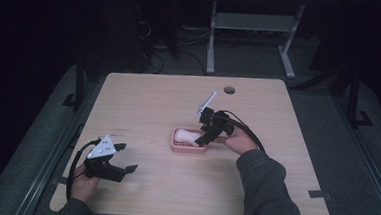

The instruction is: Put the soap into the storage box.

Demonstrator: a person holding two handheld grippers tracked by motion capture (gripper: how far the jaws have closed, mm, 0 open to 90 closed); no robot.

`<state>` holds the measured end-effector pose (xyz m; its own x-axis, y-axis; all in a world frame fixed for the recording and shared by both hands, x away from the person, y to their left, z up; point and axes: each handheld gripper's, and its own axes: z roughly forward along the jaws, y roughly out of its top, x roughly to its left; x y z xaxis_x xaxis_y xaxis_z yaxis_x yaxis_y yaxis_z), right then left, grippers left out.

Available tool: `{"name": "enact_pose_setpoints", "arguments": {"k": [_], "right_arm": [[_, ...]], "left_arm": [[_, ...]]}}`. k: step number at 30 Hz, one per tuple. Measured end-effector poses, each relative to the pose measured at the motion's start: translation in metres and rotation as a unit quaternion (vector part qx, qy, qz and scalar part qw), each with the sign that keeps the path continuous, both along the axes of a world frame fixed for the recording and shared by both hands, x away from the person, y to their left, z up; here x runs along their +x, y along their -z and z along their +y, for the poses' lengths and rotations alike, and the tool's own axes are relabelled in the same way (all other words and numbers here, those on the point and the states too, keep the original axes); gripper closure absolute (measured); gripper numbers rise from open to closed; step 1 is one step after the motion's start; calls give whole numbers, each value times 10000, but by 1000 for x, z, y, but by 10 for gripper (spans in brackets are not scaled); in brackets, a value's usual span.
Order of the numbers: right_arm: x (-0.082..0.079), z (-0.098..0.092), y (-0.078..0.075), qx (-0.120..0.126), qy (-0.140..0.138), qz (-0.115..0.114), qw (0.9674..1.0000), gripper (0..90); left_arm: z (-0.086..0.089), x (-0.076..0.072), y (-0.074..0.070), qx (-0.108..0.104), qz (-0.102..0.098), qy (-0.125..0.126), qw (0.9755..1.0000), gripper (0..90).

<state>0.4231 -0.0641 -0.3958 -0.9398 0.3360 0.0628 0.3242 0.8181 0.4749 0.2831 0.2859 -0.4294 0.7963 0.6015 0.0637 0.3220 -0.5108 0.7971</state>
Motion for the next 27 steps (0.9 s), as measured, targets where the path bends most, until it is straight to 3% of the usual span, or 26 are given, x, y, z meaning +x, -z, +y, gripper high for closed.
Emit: {"name": "enact_pose_setpoints", "arguments": {"k": [15,21,27], "right_arm": [[-8,-19,3,40,141,37,9999,360],[-15,-24,3,98,106,-64,9999,360],[-20,-33,6,79,192,16,9998,355]], "left_arm": [[0,0,0,12,1,0,10000,141],[0,0,0,15,-5,2,10000,141],[0,0,0,28,6,1,10000,140]]}}
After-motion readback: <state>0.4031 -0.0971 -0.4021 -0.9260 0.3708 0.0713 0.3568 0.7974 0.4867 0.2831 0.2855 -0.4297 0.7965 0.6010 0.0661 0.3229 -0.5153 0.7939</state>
